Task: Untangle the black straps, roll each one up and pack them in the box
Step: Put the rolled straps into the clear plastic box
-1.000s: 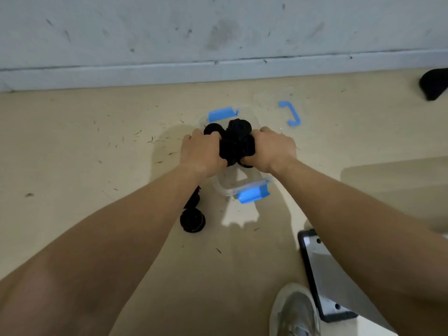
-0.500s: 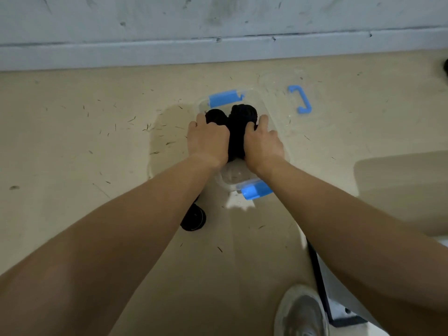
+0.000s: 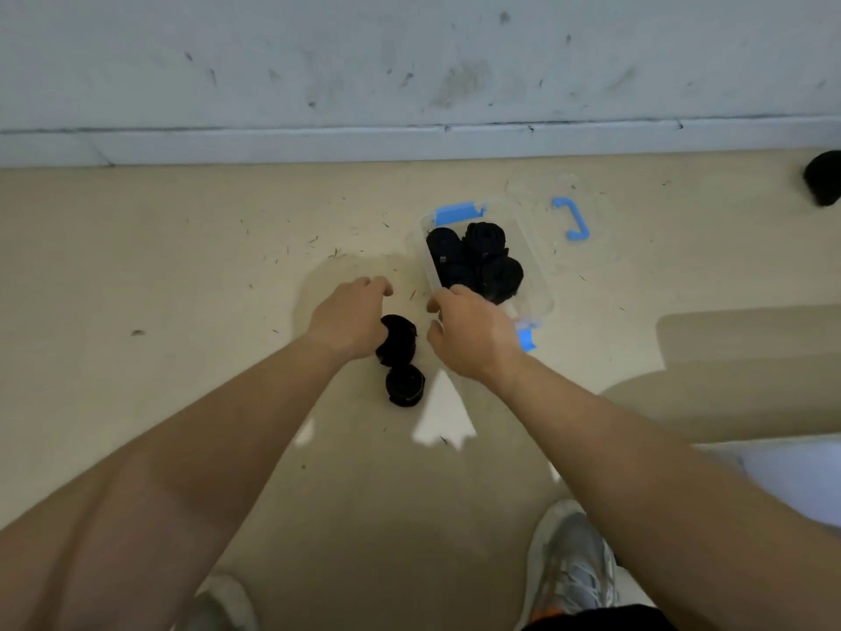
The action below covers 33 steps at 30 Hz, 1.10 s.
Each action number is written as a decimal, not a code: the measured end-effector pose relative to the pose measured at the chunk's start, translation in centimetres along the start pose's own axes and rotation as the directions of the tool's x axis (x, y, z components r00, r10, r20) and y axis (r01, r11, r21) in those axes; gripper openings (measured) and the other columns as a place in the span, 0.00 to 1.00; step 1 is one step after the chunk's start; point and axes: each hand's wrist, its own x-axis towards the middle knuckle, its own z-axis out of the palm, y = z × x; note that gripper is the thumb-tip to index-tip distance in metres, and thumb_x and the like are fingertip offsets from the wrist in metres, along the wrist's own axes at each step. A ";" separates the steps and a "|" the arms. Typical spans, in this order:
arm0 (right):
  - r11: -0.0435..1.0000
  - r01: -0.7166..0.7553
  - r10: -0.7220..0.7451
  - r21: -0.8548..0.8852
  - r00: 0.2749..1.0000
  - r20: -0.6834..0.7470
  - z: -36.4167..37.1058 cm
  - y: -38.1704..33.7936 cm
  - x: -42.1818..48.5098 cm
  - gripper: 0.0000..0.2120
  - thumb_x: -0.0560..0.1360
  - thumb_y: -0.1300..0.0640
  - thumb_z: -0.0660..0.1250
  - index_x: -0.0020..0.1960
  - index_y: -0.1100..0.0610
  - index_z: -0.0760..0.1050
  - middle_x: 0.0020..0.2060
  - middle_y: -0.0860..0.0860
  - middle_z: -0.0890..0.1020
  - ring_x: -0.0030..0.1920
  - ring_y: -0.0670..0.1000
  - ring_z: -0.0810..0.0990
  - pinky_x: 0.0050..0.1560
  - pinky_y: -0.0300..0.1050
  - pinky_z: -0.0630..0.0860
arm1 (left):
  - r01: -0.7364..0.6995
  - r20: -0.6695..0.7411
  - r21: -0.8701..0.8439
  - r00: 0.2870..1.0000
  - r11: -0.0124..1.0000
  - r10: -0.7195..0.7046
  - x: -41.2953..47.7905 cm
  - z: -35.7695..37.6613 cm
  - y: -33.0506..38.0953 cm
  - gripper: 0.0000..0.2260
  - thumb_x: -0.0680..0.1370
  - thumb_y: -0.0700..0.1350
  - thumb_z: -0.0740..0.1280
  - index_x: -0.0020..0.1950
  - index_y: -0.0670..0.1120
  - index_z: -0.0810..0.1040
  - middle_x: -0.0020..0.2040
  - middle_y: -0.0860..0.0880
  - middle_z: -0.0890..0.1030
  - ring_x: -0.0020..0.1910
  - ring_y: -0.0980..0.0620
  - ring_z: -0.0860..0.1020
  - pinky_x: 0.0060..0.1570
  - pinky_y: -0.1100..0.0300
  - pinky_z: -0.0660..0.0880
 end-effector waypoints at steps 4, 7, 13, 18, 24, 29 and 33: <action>0.999 -0.023 0.025 -0.036 0.998 0.050 4.7 -2.9 -3.2 0.19 0.78 0.51 0.65 0.66 0.56 0.69 0.62 0.54 0.71 0.58 0.59 0.75 0.50 0.52 0.76 | 0.020 0.101 0.083 0.995 0.996 -0.028 -1.3 1.8 -1.3 0.39 0.76 0.44 0.74 0.82 0.51 0.57 0.77 0.45 0.66 0.70 0.38 0.69 0.64 0.44 0.75; 0.989 -0.147 0.145 0.005 0.980 0.135 7.8 -3.8 -4.2 0.30 0.72 0.49 0.72 0.68 0.56 0.63 0.66 0.54 0.64 0.58 0.59 0.69 0.47 0.50 0.76 | 0.009 0.117 0.057 0.993 0.998 -0.016 -1.2 3.4 -1.8 0.44 0.74 0.44 0.75 0.83 0.53 0.52 0.78 0.45 0.63 0.67 0.36 0.71 0.61 0.43 0.76; 0.979 -0.204 0.199 0.021 0.969 0.145 11.2 -4.2 -2.8 0.30 0.75 0.50 0.72 0.71 0.56 0.62 0.66 0.55 0.67 0.59 0.60 0.72 0.43 0.48 0.70 | -0.161 0.103 0.118 0.983 0.980 0.149 0.4 6.1 -2.0 0.41 0.76 0.41 0.73 0.82 0.58 0.54 0.79 0.49 0.60 0.62 0.38 0.73 0.59 0.45 0.78; 0.974 -0.218 0.214 0.055 0.975 0.063 11.8 -3.3 -1.8 0.23 0.78 0.55 0.68 0.69 0.55 0.64 0.62 0.55 0.71 0.55 0.58 0.75 0.40 0.48 0.69 | -0.192 0.066 0.165 0.981 0.968 0.183 1.3 6.8 -2.3 0.32 0.78 0.44 0.72 0.78 0.56 0.63 0.73 0.46 0.64 0.57 0.39 0.74 0.55 0.46 0.78; 0.972 -0.177 0.166 0.153 0.983 0.078 10.1 -3.1 -2.3 0.18 0.75 0.50 0.67 0.61 0.54 0.68 0.52 0.52 0.74 0.42 0.56 0.77 0.38 0.49 0.74 | -0.084 0.033 0.072 0.996 0.994 0.081 0.2 5.9 -2.5 0.27 0.74 0.46 0.75 0.70 0.52 0.69 0.65 0.44 0.67 0.49 0.43 0.74 0.50 0.47 0.80; 0.955 -0.150 0.153 0.255 0.988 0.006 4.7 -2.9 -2.9 0.18 0.72 0.46 0.71 0.55 0.53 0.69 0.51 0.49 0.74 0.42 0.55 0.77 0.42 0.51 0.78 | -0.047 -0.059 -0.002 0.997 0.999 0.047 -1.1 1.7 -1.4 0.31 0.71 0.49 0.79 0.71 0.51 0.70 0.69 0.45 0.68 0.55 0.40 0.78 0.52 0.45 0.79; 0.947 -0.121 0.156 0.297 0.983 -0.096 -0.8 -1.6 -3.0 0.21 0.70 0.45 0.74 0.56 0.53 0.71 0.51 0.49 0.74 0.45 0.54 0.78 0.45 0.51 0.77 | -0.068 -0.144 -0.083 0.988 0.994 0.056 -1.9 -2.8 1.0 0.33 0.71 0.51 0.79 0.73 0.51 0.70 0.67 0.47 0.71 0.58 0.40 0.78 0.56 0.45 0.78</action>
